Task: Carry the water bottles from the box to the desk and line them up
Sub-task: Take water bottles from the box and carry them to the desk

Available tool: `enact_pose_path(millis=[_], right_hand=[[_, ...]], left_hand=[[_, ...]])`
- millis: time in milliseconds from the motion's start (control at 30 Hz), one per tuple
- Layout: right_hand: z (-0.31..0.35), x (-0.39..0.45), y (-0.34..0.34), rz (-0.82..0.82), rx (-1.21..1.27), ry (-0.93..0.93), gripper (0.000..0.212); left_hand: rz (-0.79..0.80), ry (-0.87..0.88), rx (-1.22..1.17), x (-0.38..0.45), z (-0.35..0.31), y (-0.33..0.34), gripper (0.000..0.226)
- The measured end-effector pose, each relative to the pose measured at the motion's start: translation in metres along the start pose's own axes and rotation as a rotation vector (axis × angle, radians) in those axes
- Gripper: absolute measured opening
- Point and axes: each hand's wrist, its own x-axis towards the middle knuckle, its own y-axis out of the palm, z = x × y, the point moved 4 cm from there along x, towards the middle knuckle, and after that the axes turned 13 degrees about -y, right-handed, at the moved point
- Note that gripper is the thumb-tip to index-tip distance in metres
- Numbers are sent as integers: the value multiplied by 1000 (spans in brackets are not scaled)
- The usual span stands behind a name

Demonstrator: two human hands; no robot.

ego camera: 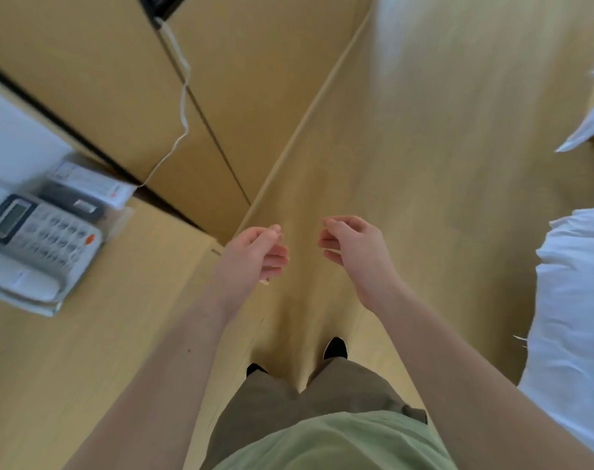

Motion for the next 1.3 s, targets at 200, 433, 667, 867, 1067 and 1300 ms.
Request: enact_pose_path(millis=[200, 433, 667, 867, 1067, 1300], right_hand=[[19, 37, -55, -98, 38, -4, 14], [34, 85, -94, -184, 60, 15, 16], [75, 174, -134, -318, 119, 26, 15], [120, 246, -164, -423, 163, -18, 15], [154, 305, -202, -503, 181, -22, 16], [173, 392, -253, -543, 179, 14, 15]], left_hand=[[42, -32, 66, 35, -37, 54, 33], [140, -35, 153, 97, -94, 121, 32], [233, -48, 211, 174, -173, 163, 32], [305, -50, 254, 242, -236, 195, 30], [361, -40, 306, 298, -297, 238, 29], [384, -29, 369, 364, -366, 313, 28]])
